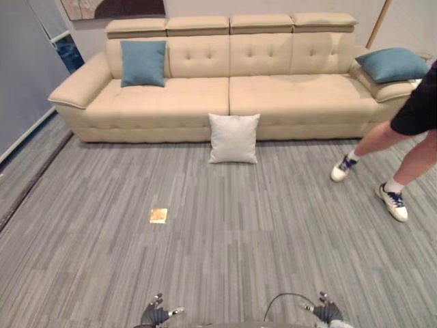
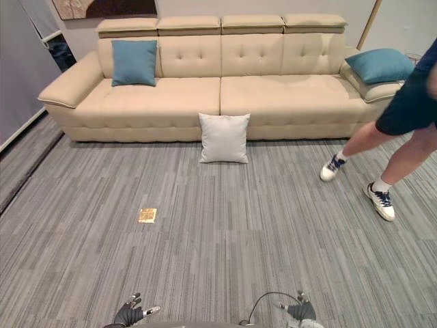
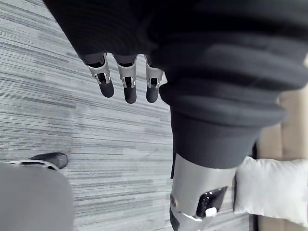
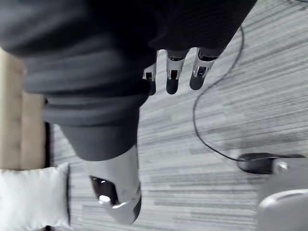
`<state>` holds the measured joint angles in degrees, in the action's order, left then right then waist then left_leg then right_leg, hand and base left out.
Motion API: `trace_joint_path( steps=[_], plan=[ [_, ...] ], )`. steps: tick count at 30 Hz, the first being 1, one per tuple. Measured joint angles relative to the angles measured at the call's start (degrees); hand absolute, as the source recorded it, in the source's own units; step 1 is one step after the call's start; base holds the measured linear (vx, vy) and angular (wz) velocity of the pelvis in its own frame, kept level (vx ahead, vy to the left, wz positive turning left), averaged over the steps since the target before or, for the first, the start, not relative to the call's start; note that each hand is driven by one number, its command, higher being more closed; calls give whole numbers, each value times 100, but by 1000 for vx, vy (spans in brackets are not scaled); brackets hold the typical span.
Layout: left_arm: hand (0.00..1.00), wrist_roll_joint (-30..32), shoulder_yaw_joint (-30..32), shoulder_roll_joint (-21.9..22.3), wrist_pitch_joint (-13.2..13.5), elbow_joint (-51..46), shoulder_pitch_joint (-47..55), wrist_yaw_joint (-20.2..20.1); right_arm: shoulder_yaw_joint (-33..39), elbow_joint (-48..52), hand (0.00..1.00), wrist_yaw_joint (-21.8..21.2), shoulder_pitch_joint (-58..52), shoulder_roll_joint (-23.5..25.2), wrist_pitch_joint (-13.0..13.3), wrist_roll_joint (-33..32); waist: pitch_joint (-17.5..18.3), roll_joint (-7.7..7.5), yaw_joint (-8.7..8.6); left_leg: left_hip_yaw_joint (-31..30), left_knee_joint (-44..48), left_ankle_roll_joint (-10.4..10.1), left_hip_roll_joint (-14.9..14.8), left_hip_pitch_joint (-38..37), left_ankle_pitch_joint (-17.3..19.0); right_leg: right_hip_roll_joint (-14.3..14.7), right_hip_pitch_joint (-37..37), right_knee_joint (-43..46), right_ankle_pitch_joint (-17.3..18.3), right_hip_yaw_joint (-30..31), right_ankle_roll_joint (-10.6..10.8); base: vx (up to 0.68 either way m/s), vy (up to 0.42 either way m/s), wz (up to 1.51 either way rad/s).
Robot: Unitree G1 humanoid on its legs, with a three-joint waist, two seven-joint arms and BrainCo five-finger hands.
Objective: Pick up cushions and gather them together orderly.
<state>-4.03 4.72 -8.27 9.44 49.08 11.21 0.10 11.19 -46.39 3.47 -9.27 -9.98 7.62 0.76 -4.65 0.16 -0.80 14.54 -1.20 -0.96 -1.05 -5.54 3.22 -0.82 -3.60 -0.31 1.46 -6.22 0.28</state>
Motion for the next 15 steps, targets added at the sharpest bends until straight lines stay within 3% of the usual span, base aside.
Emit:
trace_joint_path(
  steps=[3,7,15],
  plan=[
    [0,1,-1,-116,48,-273,5,-9,-1,182,0,-49,12,-84,74,211,-58,-35,0,50,-15,-20,-2,-45,13,0,-40,-18,24,-2,37,98,-5,-6],
    [0,1,-2,-124,60,-567,12,-13,-59,406,0,-130,9,-125,84,328,-100,41,-3,125,0,-135,2,-94,88,-20,-69,-17,74,-1,114,72,-2,-8],
    [0,-8,-11,-114,86,-689,4,-7,-230,482,0,-139,112,-145,70,409,-114,61,-10,151,282,-178,-45,85,272,-31,43,85,153,-7,231,4,-4,-1]
  ],
)
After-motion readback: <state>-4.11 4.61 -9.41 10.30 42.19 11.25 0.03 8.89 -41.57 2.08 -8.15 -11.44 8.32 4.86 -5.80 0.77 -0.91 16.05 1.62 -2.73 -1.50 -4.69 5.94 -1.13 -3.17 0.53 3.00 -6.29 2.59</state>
